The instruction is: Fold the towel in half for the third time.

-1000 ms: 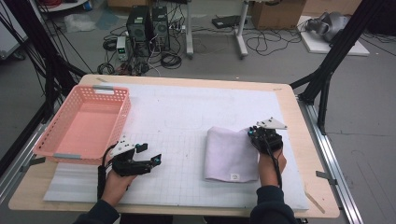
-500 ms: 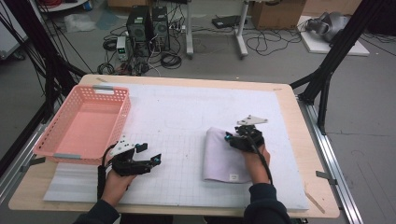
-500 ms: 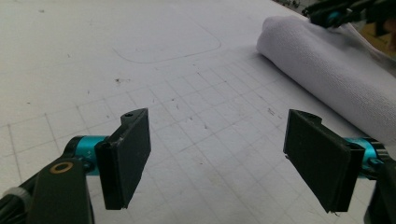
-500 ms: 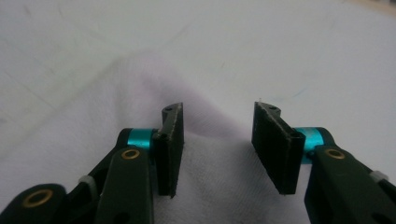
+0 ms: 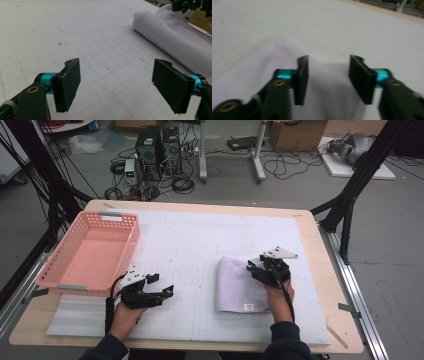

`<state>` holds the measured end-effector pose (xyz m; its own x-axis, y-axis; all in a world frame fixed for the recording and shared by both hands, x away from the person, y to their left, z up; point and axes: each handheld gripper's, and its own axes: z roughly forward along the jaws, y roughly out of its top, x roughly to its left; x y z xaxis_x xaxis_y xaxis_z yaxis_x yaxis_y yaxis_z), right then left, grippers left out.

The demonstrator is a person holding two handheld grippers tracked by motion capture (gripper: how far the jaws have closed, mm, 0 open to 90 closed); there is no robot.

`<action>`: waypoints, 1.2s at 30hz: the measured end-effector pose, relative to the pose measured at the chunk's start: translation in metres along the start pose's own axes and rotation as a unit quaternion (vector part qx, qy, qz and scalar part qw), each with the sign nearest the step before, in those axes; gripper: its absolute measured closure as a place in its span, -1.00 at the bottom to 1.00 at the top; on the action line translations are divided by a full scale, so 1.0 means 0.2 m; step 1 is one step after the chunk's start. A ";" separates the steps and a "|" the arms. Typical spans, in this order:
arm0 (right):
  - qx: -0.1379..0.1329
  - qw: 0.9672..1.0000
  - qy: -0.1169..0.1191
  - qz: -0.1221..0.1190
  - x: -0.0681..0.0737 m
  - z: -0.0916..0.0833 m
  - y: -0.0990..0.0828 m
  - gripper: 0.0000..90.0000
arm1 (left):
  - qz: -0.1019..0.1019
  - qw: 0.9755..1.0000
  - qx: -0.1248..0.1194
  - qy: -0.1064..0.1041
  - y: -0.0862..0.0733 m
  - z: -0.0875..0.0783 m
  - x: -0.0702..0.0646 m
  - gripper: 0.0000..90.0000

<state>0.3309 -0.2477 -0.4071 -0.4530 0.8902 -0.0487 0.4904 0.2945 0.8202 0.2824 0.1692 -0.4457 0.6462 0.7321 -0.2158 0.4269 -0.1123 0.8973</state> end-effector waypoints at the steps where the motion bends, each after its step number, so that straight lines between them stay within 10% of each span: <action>1: 0.011 1.000 -0.004 -0.006 -0.01 -0.02 -0.03 0.40 | -0.001 1.000 -0.001 0.001 0.00 0.00 0.00 -0.48; 5: 0.051 0.999 0.006 0.004 -0.04 0.00 -0.13 0.49 | -0.001 1.000 -0.001 0.000 0.00 0.00 0.00 -0.48; 10: 0.055 0.996 -0.063 0.019 -0.08 -0.05 -0.17 0.40 | -0.004 1.000 -0.003 0.003 0.00 -0.01 0.01 -0.48; 18: -0.008 1.000 0.004 0.010 -0.03 -0.23 -0.24 0.33 | -0.003 1.000 -0.006 0.002 0.00 -0.01 0.01 -0.48; 24: 0.018 0.997 0.070 0.000 0.03 -0.31 -0.35 0.22 | -0.002 1.000 -0.004 0.002 0.00 -0.01 0.00 -0.48; 29: 0.060 0.997 0.036 -0.016 0.04 -0.35 -0.40 0.70 | 0.000 1.000 -0.005 0.001 0.01 -0.01 -0.01 -0.48; 36: 0.083 0.996 0.043 -0.011 0.04 -0.42 -0.39 0.39 | -0.003 1.000 -0.007 0.004 0.01 -0.02 0.00 -0.48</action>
<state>0.2270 -0.2929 -0.4246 -0.5231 0.8522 -0.0113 0.5922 0.3730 0.7142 0.2809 0.1716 -0.4432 0.6380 0.7385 -0.2184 0.4218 -0.0978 0.9014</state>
